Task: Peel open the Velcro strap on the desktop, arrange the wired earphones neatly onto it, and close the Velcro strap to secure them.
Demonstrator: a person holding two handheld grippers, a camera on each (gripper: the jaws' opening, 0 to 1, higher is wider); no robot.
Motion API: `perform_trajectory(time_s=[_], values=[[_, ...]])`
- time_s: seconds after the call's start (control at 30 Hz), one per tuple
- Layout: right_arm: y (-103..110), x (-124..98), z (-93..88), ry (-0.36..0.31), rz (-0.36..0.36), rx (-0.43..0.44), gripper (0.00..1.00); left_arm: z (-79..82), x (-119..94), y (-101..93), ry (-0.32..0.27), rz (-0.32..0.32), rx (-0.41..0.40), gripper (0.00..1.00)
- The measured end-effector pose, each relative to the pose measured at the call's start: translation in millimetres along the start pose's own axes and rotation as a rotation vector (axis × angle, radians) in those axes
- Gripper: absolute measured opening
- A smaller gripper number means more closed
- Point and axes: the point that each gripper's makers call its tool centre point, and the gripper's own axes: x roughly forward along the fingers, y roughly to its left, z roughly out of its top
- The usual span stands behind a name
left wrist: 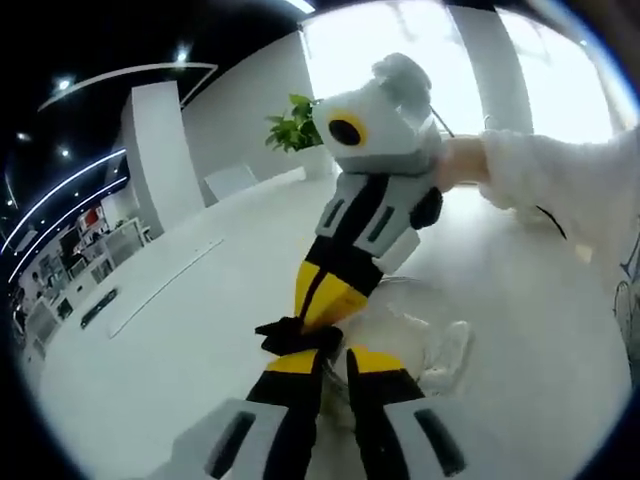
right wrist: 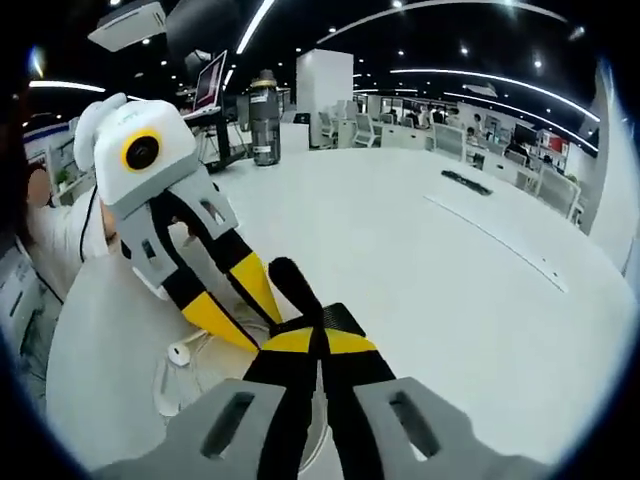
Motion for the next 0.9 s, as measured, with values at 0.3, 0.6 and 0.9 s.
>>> perform_trajectory(time_s=[0.3,0.6,0.9], values=[[-0.5,2.1,-0.4,0.069,-0.021,-0.009,0.04,0.7,0.8,2.6,0.0,0.004,0.002,0.15],[-6.3,8.0,1.5,0.15,-0.072,-0.119,0.04,-0.7,0.4,2.8,-0.003,0.008,0.004,0.15],[-34.9,18.1,6.0,0.141,-0.159,-0.177,0.05,0.4,0.8,6.1,-0.003,0.013,0.005,0.15]])
